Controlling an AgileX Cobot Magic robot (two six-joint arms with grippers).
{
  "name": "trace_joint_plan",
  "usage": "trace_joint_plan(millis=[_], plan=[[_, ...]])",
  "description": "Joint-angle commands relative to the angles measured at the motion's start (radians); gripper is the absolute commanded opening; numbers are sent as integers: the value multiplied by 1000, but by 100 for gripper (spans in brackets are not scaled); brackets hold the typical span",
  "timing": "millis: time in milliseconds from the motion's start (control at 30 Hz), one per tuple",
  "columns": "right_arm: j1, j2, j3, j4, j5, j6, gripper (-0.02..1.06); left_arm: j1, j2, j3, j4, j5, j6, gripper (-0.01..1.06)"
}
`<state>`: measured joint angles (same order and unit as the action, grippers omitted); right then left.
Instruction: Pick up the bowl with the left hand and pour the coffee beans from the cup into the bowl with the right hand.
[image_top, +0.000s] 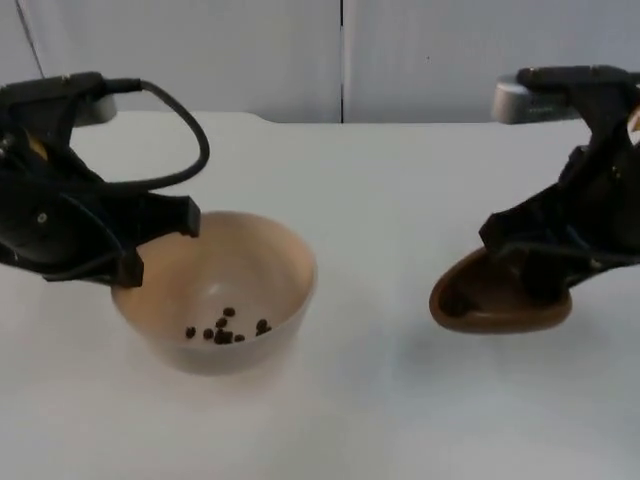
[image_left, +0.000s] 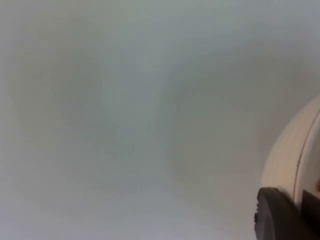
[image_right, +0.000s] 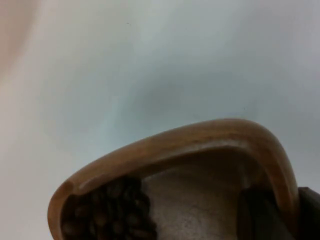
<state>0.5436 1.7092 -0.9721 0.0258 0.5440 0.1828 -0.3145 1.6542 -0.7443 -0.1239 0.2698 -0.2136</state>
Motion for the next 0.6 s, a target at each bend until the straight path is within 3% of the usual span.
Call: trace_joint_plan(millis=[0,267,567], plan=[[-17,-14,18,-2,-45,23,0,3,20,3,1,-30,0,0],[-121,-14,79,2,-133,66,0,3,83,3,-17,-81,0,0],[-130,60,83,-32,-211,147,0,3,148,3,-18,-102,0,0]])
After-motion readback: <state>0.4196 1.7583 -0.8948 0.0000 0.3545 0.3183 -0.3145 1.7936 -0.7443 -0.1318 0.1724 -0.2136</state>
